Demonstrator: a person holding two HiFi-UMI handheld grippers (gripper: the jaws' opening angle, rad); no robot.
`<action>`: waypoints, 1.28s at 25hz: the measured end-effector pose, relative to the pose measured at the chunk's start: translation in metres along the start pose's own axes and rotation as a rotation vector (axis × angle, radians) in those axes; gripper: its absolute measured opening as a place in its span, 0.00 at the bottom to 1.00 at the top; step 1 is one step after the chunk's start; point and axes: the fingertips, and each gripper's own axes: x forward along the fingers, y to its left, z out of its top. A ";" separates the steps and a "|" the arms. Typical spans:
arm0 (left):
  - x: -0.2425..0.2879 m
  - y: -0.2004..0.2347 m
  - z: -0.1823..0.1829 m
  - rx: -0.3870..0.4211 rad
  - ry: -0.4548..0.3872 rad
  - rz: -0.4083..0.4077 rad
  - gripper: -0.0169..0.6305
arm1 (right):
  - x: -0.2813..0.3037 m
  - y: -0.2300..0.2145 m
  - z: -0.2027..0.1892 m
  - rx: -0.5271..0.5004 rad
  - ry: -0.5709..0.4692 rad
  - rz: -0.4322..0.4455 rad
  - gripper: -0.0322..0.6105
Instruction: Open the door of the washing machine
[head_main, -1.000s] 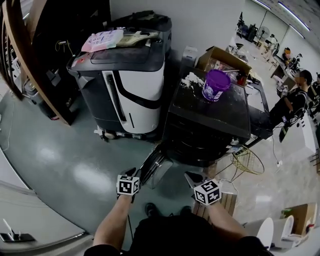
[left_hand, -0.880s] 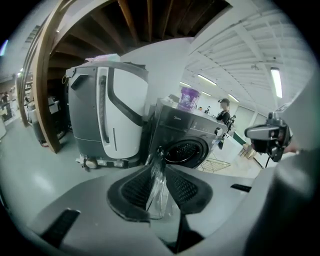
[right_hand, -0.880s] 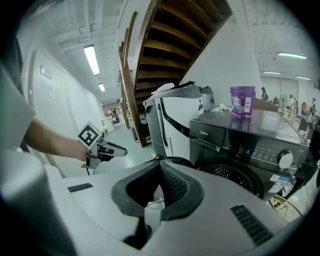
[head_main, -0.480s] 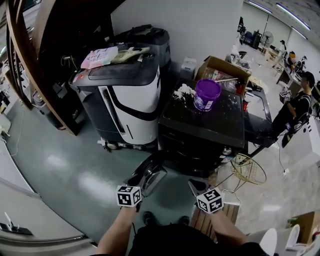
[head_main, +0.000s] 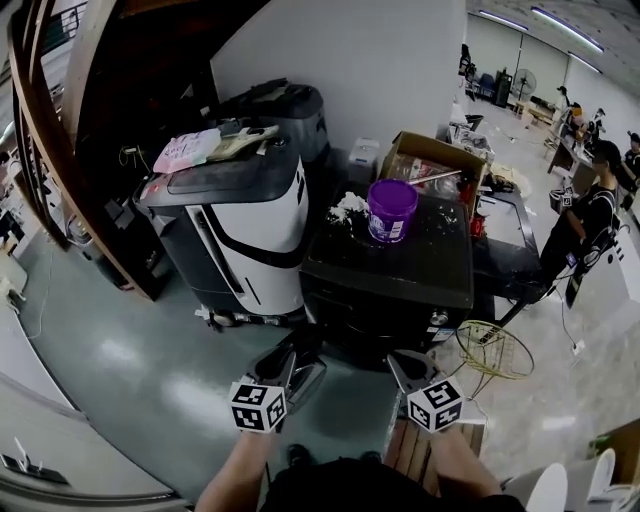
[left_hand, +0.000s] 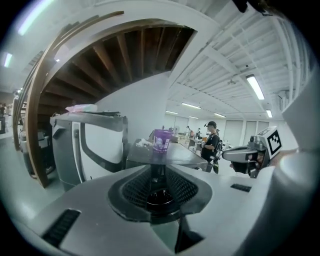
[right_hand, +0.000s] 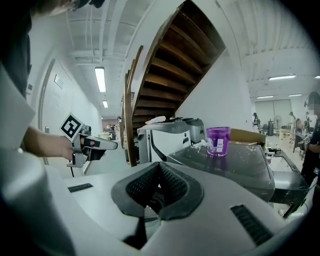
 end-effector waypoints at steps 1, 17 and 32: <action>0.000 -0.002 0.010 0.016 -0.009 -0.004 0.18 | -0.001 -0.002 0.011 -0.004 -0.028 -0.007 0.07; -0.020 0.012 0.095 0.103 -0.174 0.000 0.16 | 0.002 0.033 0.113 -0.088 -0.241 0.016 0.07; -0.019 0.039 0.090 0.087 -0.172 0.029 0.05 | 0.009 0.029 0.100 -0.031 -0.210 0.005 0.07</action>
